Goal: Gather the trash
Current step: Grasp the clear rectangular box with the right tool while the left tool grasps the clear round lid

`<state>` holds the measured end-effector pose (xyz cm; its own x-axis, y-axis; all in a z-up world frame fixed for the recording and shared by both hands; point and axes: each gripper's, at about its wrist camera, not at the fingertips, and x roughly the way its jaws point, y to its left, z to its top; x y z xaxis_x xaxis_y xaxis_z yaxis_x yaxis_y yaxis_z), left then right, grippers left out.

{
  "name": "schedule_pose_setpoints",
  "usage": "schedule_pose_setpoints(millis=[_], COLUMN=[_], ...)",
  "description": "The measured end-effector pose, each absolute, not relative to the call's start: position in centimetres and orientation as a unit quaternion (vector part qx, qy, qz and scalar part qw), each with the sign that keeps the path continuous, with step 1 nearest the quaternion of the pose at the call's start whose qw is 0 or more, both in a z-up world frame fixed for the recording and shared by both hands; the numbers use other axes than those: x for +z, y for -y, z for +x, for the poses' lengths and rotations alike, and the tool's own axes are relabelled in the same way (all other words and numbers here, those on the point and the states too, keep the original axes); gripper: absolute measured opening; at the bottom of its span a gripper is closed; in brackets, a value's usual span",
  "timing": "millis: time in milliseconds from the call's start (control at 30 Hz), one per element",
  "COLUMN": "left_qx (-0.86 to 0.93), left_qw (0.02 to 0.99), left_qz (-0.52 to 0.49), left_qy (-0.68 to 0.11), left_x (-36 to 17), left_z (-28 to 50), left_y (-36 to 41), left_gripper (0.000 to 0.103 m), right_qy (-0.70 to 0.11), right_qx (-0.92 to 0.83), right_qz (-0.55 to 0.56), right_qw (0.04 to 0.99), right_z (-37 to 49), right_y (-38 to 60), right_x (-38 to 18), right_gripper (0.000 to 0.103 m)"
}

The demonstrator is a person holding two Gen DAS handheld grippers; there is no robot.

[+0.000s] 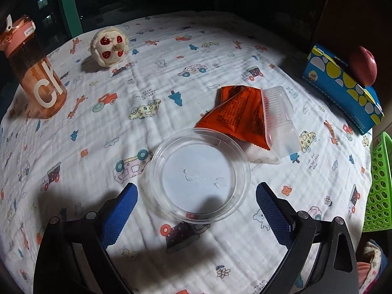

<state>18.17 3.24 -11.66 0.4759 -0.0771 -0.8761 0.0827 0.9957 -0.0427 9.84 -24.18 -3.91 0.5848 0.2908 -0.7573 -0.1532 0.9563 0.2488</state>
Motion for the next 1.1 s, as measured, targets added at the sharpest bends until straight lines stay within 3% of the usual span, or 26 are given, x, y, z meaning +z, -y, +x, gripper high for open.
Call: schedule_pose_setpoints(millis=[600, 733, 1100], left_qx=[-0.075, -0.089, -0.085], left_qw=[0.849, 0.848, 0.857], left_qz=[0.027, 0.016, 0.007], left_qy=[-0.523, -0.522, -0.508], left_x=[-13.8, -14.0, -13.0], left_z=[19.3, 19.5, 18.9], left_y=[-2.9, -3.2, -3.9], left_gripper=[0.095, 0.089, 0.088], right_qy=[-0.458, -0.470, -0.504], right_qx=[0.165, 0.177, 0.198], right_qz=[0.072, 0.097, 0.149], right_qw=[0.870, 0.860, 0.827], right_z=[14.9, 16.6, 21.7], right_y=[19.8, 19.4, 17.0], right_x=[-5.5, -6.0, -8.0], right_gripper=[0.084, 0.084, 0.084])
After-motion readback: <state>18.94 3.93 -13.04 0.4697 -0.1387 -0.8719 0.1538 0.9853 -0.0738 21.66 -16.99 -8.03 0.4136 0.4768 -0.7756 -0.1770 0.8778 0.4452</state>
